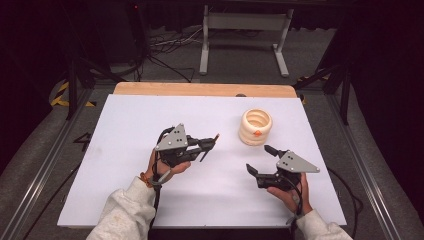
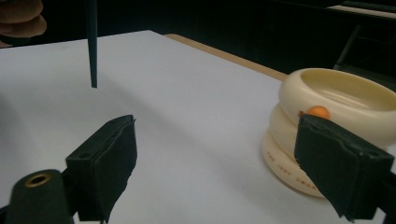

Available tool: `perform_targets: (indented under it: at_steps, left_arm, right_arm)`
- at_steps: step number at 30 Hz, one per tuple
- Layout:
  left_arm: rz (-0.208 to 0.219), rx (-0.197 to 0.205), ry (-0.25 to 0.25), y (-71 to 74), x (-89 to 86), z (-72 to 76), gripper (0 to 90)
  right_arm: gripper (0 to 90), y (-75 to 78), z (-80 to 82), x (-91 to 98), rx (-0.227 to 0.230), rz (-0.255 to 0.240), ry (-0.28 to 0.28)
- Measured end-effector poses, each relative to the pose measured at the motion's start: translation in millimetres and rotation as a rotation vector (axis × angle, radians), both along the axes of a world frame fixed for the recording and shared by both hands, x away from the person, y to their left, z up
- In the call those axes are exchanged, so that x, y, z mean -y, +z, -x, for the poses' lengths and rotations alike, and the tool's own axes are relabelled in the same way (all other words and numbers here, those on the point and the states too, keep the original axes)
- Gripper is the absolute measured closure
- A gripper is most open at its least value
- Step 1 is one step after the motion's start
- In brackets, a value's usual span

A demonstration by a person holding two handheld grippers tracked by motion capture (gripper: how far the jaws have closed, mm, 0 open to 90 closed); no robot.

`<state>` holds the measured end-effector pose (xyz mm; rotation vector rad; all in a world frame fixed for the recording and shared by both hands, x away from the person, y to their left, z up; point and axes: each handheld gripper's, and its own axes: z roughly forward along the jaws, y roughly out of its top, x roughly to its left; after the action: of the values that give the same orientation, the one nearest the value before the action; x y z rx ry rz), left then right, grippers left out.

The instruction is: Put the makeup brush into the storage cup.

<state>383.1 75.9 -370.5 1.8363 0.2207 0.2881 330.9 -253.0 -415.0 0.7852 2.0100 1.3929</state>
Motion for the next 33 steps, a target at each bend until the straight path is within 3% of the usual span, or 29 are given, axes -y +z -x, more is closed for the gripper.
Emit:
perform_targets:
  at_steps: [9, 18, 21, 26, 27, 28, 30, 31, 33]
  left_arm:
    - [0.035, -0.011, -0.011, -4.9, 11.1, 2.6, 84.0]
    - [0.056, -0.024, -0.028, -10.4, 20.7, 3.8, 84.1]
    - [0.064, -0.029, -0.029, -12.4, 23.5, 4.2, 84.0]
    - [0.067, -0.034, -0.034, -15.3, 27.4, 5.0, 84.1]
    - [0.064, -0.029, -0.034, -15.9, 28.0, 5.0, 84.0]
    - [0.064, -0.029, -0.034, -15.9, 28.0, 5.0, 84.0]
    - [0.070, -0.040, -0.034, -17.8, 28.8, 5.5, 84.0]
    - [0.070, -0.040, -0.034, -17.8, 28.8, 5.5, 84.1]
    - [0.082, -0.043, -0.027, -18.8, 28.4, 4.1, 84.0]
  right_arm:
    - [17.3, 1.1, -4.7, -41.1, 0.000, -0.021, 0.121]
    - [24.8, -0.9, -12.3, -63.2, -0.025, -0.074, 0.139]
    - [33.0, -1.1, -16.1, -69.8, -0.034, -0.110, 0.145]
    - [43.2, -0.9, -19.4, -78.5, -0.034, -0.125, 0.163]
    - [50.1, -0.7, -21.0, -78.9, -0.041, -0.135, 0.173]
    - [50.1, -0.7, -21.0, -78.9, -0.041, -0.135, 0.173]
    - [63.5, -0.4, -22.5, -76.8, -0.037, -0.169, 0.180]
    - [63.5, -0.4, -22.5, -76.8, -0.037, -0.169, 0.180]
    - [73.2, -0.8, -23.2, -75.4, -0.047, -0.190, 0.188]
